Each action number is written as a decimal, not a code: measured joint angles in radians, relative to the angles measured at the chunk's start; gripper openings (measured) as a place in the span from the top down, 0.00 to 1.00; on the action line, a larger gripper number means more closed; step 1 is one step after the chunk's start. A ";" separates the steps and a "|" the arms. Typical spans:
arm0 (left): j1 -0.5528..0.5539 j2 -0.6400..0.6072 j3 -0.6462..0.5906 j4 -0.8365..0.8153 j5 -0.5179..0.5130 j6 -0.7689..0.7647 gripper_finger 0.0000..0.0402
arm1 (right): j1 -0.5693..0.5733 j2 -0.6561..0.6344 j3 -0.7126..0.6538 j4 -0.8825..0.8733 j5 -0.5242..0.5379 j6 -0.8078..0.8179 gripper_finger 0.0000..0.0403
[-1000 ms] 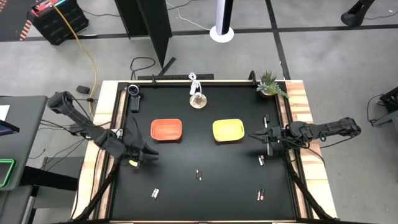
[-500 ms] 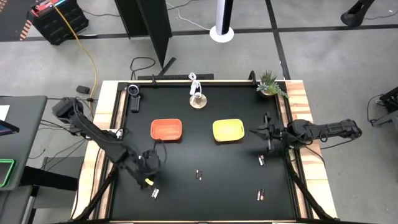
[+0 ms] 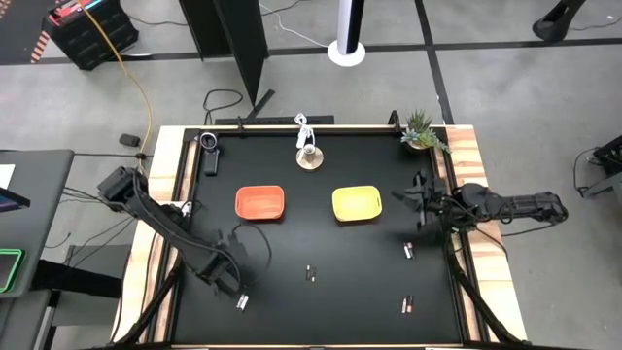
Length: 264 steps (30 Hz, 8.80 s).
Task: Sort batteries
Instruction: Put the silver battery into the orange bin, then put the black battery into the yellow bin
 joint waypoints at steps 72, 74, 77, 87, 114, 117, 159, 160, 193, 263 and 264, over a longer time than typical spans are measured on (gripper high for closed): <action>0.025 -0.242 -0.413 0.410 -0.411 -0.982 0.53 | -0.101 0.000 0.000 0.018 0.000 -0.013 0.99; 0.044 -0.232 -0.417 0.433 -0.463 -0.968 0.53 | -0.101 0.000 0.000 0.018 0.000 -0.013 0.99; 0.081 -0.210 -0.417 0.456 -0.460 -0.931 0.53 | -0.101 0.000 0.000 0.019 0.000 -0.013 0.99; 0.157 -0.089 -0.411 0.537 -0.408 -0.811 0.53 | -0.101 0.000 0.000 0.020 0.000 -0.014 0.99; 0.120 -0.148 -0.227 0.386 -0.264 0.102 0.50 | -0.101 0.003 0.000 -0.001 0.000 -0.012 0.99; 0.116 -0.149 -0.227 0.413 -0.254 0.132 0.47 | -0.101 0.003 0.000 -0.001 0.000 -0.012 0.99; 0.114 -0.049 -0.248 0.457 -0.164 0.087 0.90 | -0.101 0.003 0.001 -0.001 0.000 -0.013 0.99; 0.114 -0.047 -0.238 0.446 -0.161 0.089 0.90 | -0.101 0.003 0.000 -0.001 0.000 -0.013 0.99; 0.541 -0.231 -0.143 0.370 -0.476 0.209 0.88 | -0.101 0.003 0.000 -0.001 0.000 -0.013 0.99; 0.133 -0.068 -0.128 0.760 -0.542 0.290 0.59 | 0.350 1.010 0.530 -0.922 0.077 0.922 0.61; 0.133 -0.068 -0.128 0.760 -0.543 0.293 0.59 | 0.355 1.039 0.530 -0.914 0.076 0.945 0.60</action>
